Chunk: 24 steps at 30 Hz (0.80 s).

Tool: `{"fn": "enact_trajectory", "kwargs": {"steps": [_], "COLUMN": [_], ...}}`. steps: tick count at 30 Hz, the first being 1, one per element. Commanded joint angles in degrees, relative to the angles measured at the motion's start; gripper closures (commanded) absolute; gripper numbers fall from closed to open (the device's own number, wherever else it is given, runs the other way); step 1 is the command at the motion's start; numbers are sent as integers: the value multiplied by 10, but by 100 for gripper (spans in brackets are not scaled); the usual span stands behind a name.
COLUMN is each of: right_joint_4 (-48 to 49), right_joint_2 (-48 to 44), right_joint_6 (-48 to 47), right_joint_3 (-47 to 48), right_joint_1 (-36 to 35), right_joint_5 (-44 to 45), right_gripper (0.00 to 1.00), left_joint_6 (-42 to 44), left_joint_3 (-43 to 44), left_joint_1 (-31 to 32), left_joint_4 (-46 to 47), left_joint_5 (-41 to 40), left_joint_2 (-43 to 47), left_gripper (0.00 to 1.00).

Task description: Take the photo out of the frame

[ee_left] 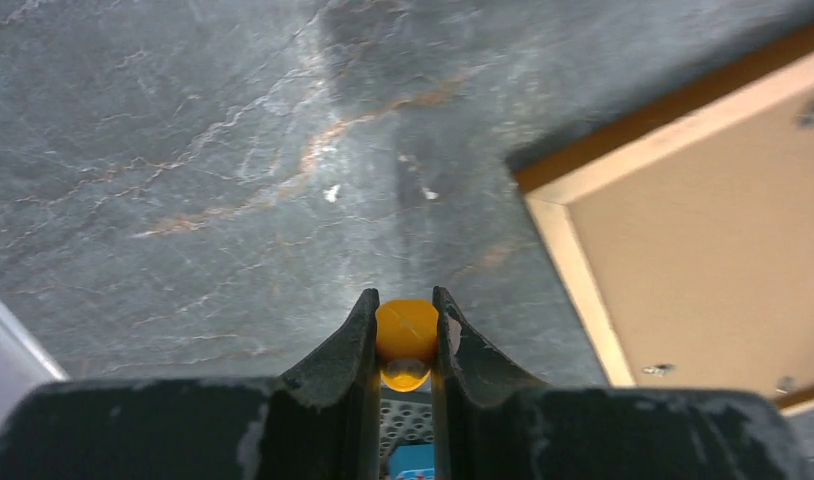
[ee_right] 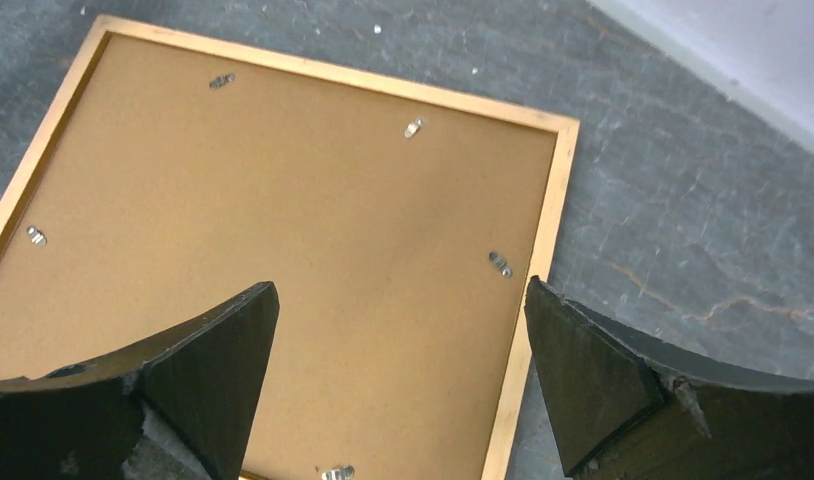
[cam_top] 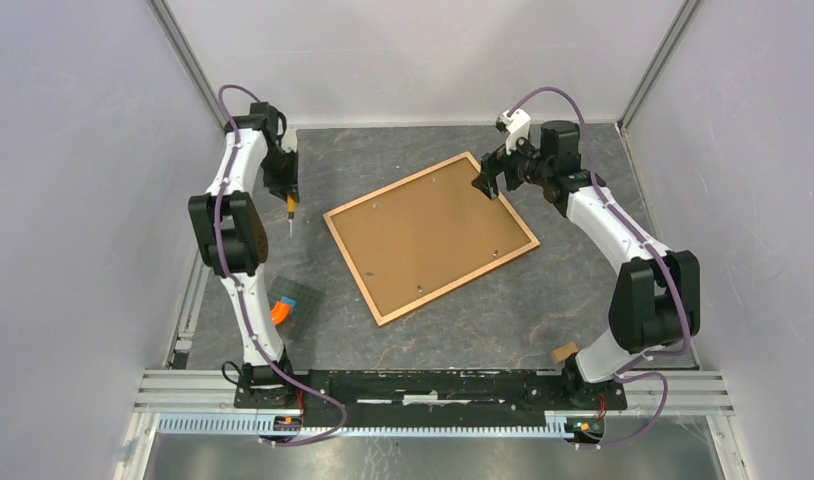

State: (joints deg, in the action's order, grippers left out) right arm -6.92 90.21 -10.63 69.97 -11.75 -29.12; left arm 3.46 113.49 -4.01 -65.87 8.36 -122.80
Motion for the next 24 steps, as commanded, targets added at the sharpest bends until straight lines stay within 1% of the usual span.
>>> {"fn": "enact_trajectory", "kwargs": {"steps": [1, 4, 8, 10, 17, 19, 21, 23, 24], "right_joint_4": [-33, -34, -35, -33, -27, -27, -28, -28, -28], "right_joint_2": [8, 6, 5, 4, -3, -6, -8, -8, -7], "right_joint_6": [-11, -15, -12, -11, -8, -8, -10, -10, -10], "right_joint_3": [21, 17, 13, 13, 5, 1, -1, -1, 0], "right_joint_1": [15, 17, 20, 20, 22, 22, 22, 23, 22], "right_joint_5": [-43, -47, -44, -44, -29, -25, -23, -22, -22], "right_gripper": [2, 2, 2, 2, 2, 2, 2, 2, 2], "left_joint_6": [49, 50, 53, 52, 48, 48, 48, 47, 46], "left_joint_3": [52, 68, 68, 69, 71, 71, 70, 68, 67], "left_joint_1": [2, 2, 2, 1, 2, 3, 3, 2, 2], "left_joint_4": [-56, -65, -67, -64, -56, -55, -54, -53, -53], "left_joint_5": [-83, -111, -110, -109, -113, -114, -114, -115, -115], "left_joint_2": [-43, -74, -100, -109, -137, -142, -145, -147, -148], "left_gripper": [98, 97, 88, 86, 84, 78, 68, 64, 60]}}
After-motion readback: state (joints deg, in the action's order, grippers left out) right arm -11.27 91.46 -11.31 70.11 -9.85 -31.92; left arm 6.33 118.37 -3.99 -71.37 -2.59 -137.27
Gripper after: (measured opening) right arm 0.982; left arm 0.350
